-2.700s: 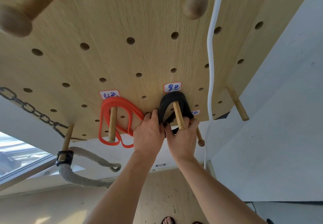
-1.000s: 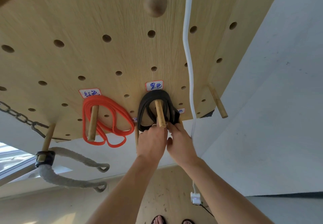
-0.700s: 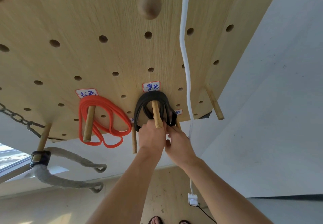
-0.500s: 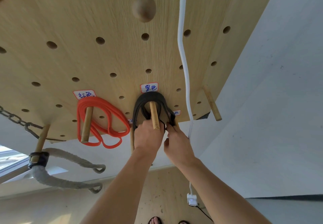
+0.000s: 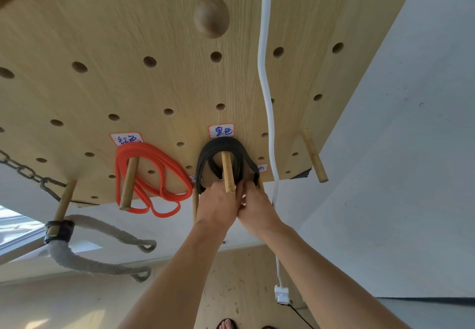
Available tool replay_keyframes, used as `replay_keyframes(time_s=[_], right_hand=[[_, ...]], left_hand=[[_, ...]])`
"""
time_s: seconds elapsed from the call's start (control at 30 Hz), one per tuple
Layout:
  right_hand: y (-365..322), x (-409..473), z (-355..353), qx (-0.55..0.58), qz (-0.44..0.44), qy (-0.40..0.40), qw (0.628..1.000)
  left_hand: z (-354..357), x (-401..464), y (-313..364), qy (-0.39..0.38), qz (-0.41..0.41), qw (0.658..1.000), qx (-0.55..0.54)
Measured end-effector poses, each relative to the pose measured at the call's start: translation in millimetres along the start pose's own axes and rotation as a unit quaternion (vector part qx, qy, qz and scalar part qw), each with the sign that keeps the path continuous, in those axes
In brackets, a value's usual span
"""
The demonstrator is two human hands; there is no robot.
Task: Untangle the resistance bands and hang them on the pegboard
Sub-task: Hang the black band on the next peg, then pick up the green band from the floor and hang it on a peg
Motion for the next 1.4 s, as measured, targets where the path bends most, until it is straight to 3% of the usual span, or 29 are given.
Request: replay_keyframes(time_s=[0.1,0.23,0.37,0.63,1.0,1.1,1.23,1.4], right_hand=[[2.7,-3.2,-5.0,0.028,0.023,0.000,0.999],[8.8,-10.5,-19.9,0.102,0.068,0.101,0.987],[6.6,-16.4,-27.4,0.161,0.051,0.148,0.974],[2.7,-8.7,-19.3,0.163,0.023,0.091,0.982],[4.3,-27.6,-32.6,0.164,0.024,0.091,0.982],[7.0,-38.7,-30.5,0.131,0.030,0.079,0.988],[9.3,-50.4,-15.7,0.051,-0.002,0.035,0.998],[8.5,-74.2,30.4,-0.065,-0.065,-0.136,0.986]], left_hand=[[-3.8,-2.3,5.2,0.022,0.026,0.999,0.031],[-8.9,-5.7,9.9,0.007,0.019,0.997,0.068],[-7.0,-3.0,9.4,0.028,0.007,0.999,0.042],[-5.8,4.2,11.9,0.049,0.002,0.999,-0.004],[-13.9,-15.9,27.4,0.111,0.048,0.992,0.024],[-16.9,-26.8,23.2,0.064,-0.004,0.996,0.061],[-17.8,-58.5,18.0,0.030,0.001,0.997,0.072],[-10.0,-123.5,-8.7,-0.058,-0.040,0.993,0.094]])
Point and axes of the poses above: each hand's wrist, its own x-axis towards the middle knuckle, its own z-axis out of the palm, y = z × x, the point moved 3 cm from there along x, towards the middle knuckle, and after that the axes turned 15 degrees about z, right-handed, at the moved point
